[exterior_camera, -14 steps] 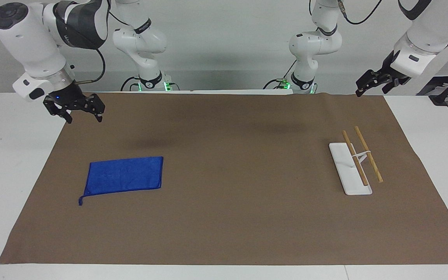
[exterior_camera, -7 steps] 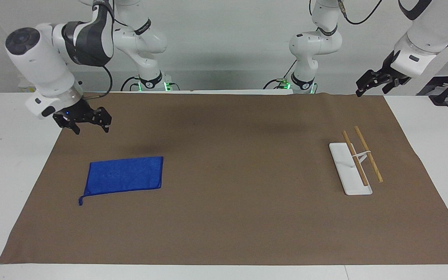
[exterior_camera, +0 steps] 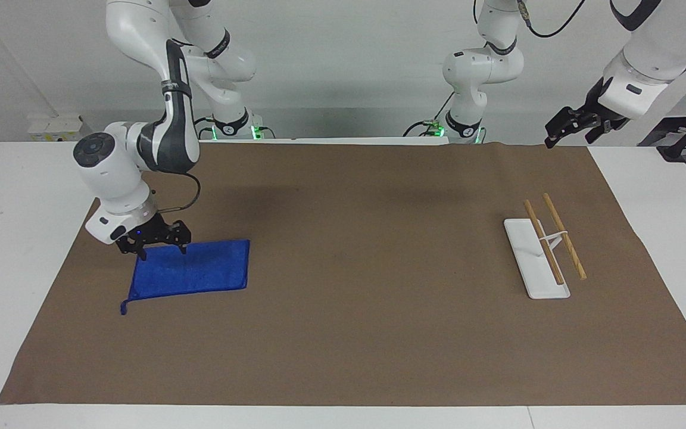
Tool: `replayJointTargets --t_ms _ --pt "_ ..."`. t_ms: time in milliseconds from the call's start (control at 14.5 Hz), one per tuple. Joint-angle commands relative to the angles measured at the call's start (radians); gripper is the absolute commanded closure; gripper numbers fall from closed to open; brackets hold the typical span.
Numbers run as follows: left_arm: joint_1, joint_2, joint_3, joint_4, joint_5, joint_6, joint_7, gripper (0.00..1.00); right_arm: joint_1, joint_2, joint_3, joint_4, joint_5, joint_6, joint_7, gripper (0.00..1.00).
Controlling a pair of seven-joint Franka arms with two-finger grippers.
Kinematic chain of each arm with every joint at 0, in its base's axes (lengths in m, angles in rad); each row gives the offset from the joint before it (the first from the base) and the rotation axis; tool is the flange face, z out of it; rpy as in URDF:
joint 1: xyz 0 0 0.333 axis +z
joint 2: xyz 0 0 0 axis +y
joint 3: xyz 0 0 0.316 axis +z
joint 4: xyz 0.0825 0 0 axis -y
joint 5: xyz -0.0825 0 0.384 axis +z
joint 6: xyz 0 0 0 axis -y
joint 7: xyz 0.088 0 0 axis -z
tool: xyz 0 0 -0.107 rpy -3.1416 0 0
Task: Right arm passes towel to left arm to hang
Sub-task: 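Reach the right gripper down to the blue towel's near edge, then grasp the blue towel with the right gripper and lift it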
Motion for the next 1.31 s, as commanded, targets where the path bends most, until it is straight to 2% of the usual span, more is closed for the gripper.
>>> replayJointTargets --t_ms 0,277,622,761,899,1106,1176,1245 --pt "0.005 -0.018 0.000 -0.016 0.014 -0.009 0.002 0.00 -0.019 0.004 0.011 -0.049 -0.005 0.054 -0.033 0.00" --pt "0.005 -0.018 0.000 -0.016 0.014 -0.009 0.002 0.00 -0.028 0.043 0.011 -0.089 -0.005 0.167 -0.065 0.00" --pt "0.005 -0.018 0.000 -0.016 0.014 -0.009 0.002 0.00 -0.029 0.055 0.011 -0.103 -0.005 0.174 -0.065 0.05" --pt "0.005 -0.018 0.000 -0.016 0.014 -0.009 0.002 0.00 -0.028 0.055 0.011 -0.108 -0.005 0.174 -0.063 0.10" --pt "0.005 -0.018 0.000 -0.016 0.014 -0.009 0.002 0.00 -0.028 0.055 0.011 -0.108 -0.005 0.172 -0.065 0.25" --pt "0.005 -0.018 0.000 -0.016 0.014 -0.009 0.002 0.00 -0.028 0.055 0.011 -0.114 -0.005 0.174 -0.065 0.30" --pt "0.005 -0.018 0.000 -0.016 0.014 -0.009 0.002 0.00 -0.028 0.055 0.013 -0.114 -0.005 0.172 -0.066 0.45" --pt "0.005 -0.018 0.000 -0.016 0.014 -0.009 0.002 0.00 -0.028 0.055 0.011 -0.112 -0.005 0.169 -0.066 0.65"
